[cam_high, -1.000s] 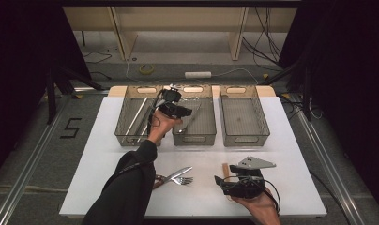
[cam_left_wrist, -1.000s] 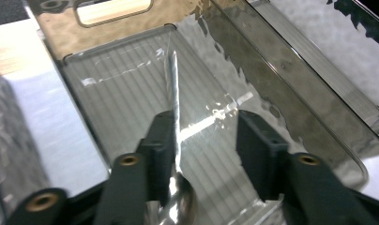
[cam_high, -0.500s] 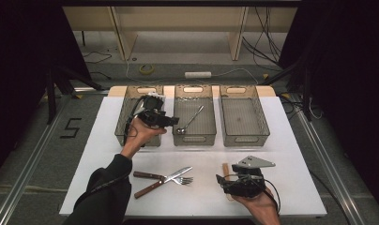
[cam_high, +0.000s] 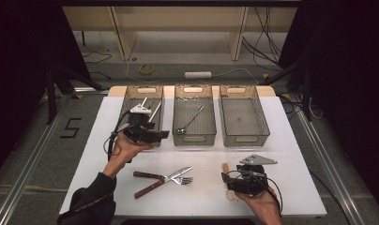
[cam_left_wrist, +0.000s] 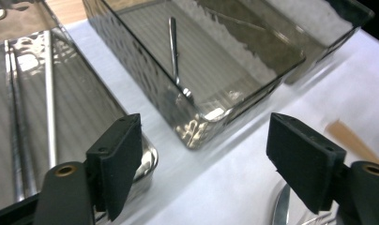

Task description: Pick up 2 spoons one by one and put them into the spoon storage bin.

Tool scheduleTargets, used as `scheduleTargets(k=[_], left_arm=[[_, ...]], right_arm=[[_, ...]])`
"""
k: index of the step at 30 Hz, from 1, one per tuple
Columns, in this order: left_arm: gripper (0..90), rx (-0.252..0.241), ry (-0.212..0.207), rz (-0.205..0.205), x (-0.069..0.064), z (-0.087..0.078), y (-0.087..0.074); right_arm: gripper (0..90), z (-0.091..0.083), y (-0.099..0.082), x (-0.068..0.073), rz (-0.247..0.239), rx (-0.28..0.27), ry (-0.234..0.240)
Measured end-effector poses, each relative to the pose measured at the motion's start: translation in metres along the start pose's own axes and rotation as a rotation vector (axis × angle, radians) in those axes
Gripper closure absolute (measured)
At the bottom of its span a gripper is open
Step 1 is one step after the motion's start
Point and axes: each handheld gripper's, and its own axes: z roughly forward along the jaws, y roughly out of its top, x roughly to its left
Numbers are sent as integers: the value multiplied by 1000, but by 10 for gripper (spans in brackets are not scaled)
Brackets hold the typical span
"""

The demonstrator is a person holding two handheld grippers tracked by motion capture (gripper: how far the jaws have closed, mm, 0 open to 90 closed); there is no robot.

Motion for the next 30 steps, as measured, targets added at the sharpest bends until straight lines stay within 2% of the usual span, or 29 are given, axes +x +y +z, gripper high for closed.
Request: scheduleTargets(k=[1, 8, 13, 15, 23, 26, 30], left_arm=[[258, -15, -2, -10, -1, -2, -3], [234, -33, -12, 16, -7, -15, -28], [225, -55, -24, -17, -8, -25, -48], [224, -61, -17, -13, -10, -27, -54], [212, -54, -27, 1, -14, -31, -70], [209, -66, -29, -7, -17, -33, -75], [208, -80, -20, 6, -21, -37, -81]], right_arm=[[357, 0, 0, 0, -1, 6, -5], [395, 7, -2, 1, 6, 42, -12], [415, 12, -2, 1, 6, 61, -14], [422, 13, -2, 1, 7, 62, -16], [452, 15, -2, 2, 7, 80, -22], [466, 16, -2, 0, 16, 83, -22], [483, 17, -1, -2, 26, 94, -24]])
